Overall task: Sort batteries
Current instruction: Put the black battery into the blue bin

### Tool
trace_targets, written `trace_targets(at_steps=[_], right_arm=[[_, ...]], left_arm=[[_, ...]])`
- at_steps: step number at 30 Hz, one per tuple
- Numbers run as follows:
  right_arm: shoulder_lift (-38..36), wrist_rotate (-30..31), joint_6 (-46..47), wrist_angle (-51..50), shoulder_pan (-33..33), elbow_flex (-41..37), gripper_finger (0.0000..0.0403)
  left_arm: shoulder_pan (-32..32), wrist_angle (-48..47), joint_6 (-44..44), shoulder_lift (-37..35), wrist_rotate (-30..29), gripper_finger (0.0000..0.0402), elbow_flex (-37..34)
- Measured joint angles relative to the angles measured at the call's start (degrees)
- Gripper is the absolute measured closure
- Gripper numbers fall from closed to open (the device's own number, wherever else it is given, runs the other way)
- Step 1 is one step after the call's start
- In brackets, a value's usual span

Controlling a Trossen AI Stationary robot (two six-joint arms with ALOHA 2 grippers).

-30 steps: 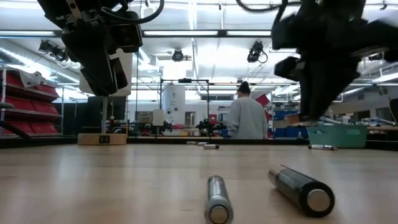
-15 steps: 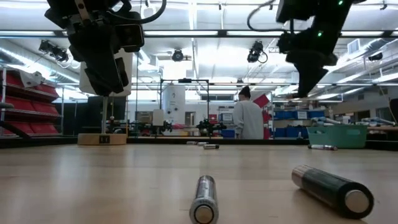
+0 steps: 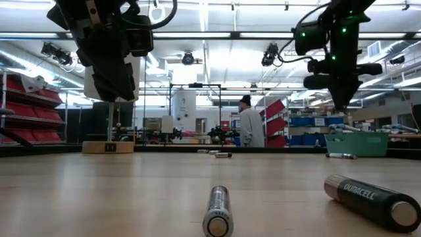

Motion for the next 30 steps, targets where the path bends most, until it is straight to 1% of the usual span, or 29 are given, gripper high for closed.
trace_targets(at_steps=[6, 11, 15, 19, 21, 23, 25, 27, 30], right_arm=[[0.0, -0.9, 2.4, 0.0, -6.9, 0.0, 0.0358], [0.0, -0.5, 2.4, 0.1, -10.1, 0.0, 0.0322], [0.0, -0.5, 2.2, 0.1, -11.5, 0.0, 0.0292], [0.0, -2.5, 0.7, 0.5, -12.0, 0.0, 0.0269], [0.0, -5.5, -2.9, 1.8, -11.6, 0.0, 0.0262], [0.0, -10.9, -9.0, 4.7, -10.5, 0.0, 0.0259], [0.0, -16.2, -12.2, 7.2, -8.5, 0.0, 0.0260], [0.0, -20.2, -12.3, 9.7, -6.2, 0.0, 0.0263], [0.0, -24.1, -9.5, 13.0, -1.4, 0.0, 0.0268]], left_arm=[[0.0, 0.0, -1.1, 0.0, -1.7, 0.0308, 0.0], [0.0, 0.0, -1.3, 0.0, -2.0, 0.0308, 0.0], [0.0, 0.0, -2.5, 0.0, -2.9, 0.0308, 0.0], [0.0, -0.3, -2.5, 0.0, -3.0, 0.0308, 0.0], [0.0, -0.6, -2.3, 0.0, -3.0, 0.0308, 0.0], [0.0, -0.6, -1.7, 0.0, -3.0, 0.0308, 0.0], [0.0, -0.6, -1.2, 0.0, -3.0, 0.0308, 0.0], [0.0, -0.7, -1.0, 0.0, -3.0, 0.0308, 0.0], [0.0, -0.7, -0.6, 0.0, -3.0, 0.0308, 0.0]])
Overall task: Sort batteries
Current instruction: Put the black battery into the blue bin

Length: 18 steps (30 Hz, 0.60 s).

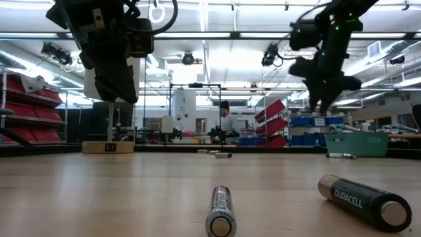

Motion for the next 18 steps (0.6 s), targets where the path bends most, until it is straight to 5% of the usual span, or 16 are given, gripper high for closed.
trace_targets(at_steps=[12, 18], right_arm=[[0.5, -2.4, 5.3, 16.0, 24.6, 0.0, 0.0273], [4.7, -2.4, -1.7, 29.3, 35.8, 0.0, 0.0273]], left_arm=[[0.0, 0.1, 4.7, 0.0, 0.0, 0.0308, 0.0], [0.0, 0.1, 8.3, 0.0, 0.0, 0.0308, 0.0]])
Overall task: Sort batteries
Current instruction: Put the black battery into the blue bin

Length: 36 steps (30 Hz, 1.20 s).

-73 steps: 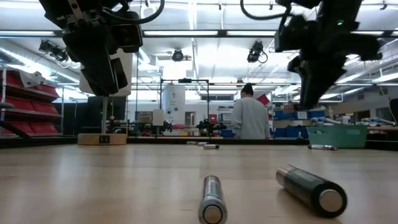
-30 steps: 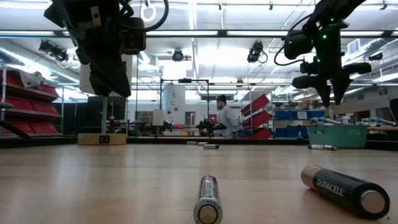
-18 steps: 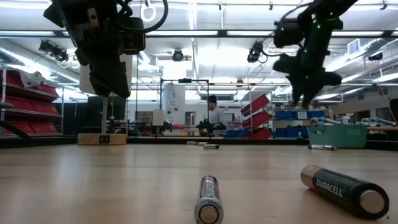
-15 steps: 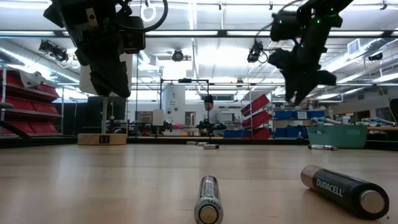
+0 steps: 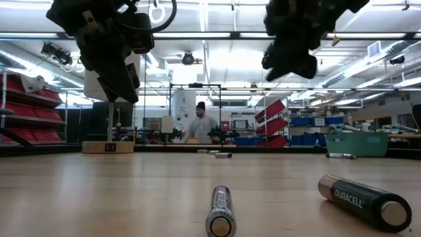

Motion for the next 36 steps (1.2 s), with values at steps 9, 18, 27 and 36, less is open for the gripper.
trace_targets(at_steps=[9, 18, 27, 36], right_arm=[[12.6, -1.4, -17.7, 18.1, 13.3, 0.5, 0.0273], [23.1, -9.7, -34.3, 15.3, 18.7, 7.1, 0.0273], [30.9, -13.0, -56.7, 4.3, 21.3, 15.6, 0.0271], [33.0, -14.3, -71.8, 0.3, 22.9, 17.2, 0.0270]], left_arm=[[0.0, -1.1, 4.3, 0.0, 1.4, 0.0308, 0.0], [0.0, -3.5, 4.9, 0.0, 2.5, 0.0308, 0.0], [0.0, -3.8, 3.1, 0.0, 2.5, 0.0308, 0.0], [0.0, -3.7, 1.6, 0.0, 1.6, 0.0308, 0.0]])
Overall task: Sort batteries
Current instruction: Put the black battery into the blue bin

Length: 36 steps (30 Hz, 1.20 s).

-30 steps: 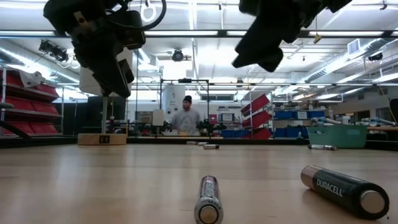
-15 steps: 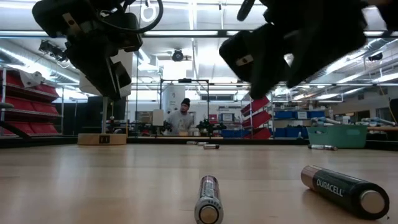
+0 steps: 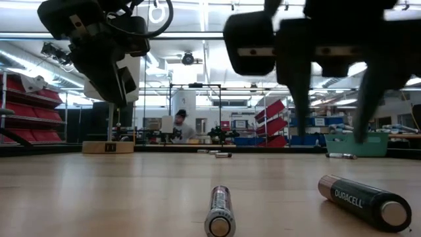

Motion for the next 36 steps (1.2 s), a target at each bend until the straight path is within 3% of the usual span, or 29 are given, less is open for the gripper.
trace_targets(at_steps=[11, 25, 31, 36], right_arm=[[0.9, -1.1, -8.8, 3.7, 0.7, 0.0, 0.0270], [6.8, -3.7, -12.3, 6.2, 0.8, 0.5, 0.0273], [6.8, -4.7, -7.2, 3.3, -1.1, 0.5, 0.0317], [6.7, -7.1, 3.4, 1.5, -3.1, 0.5, 0.0375]], left_arm=[[0.0, 0.2, -3.3, 0.0, -0.3, 0.0308, 0.0], [-0.4, 0.0, -6.3, 0.0, -0.1, 0.0308, 0.0], [-0.6, 0.1, -6.4, 0.0, -0.6, 0.0308, 0.0], [-0.6, 0.1, -6.9, 0.0, -1.1, 0.0308, 0.0]])
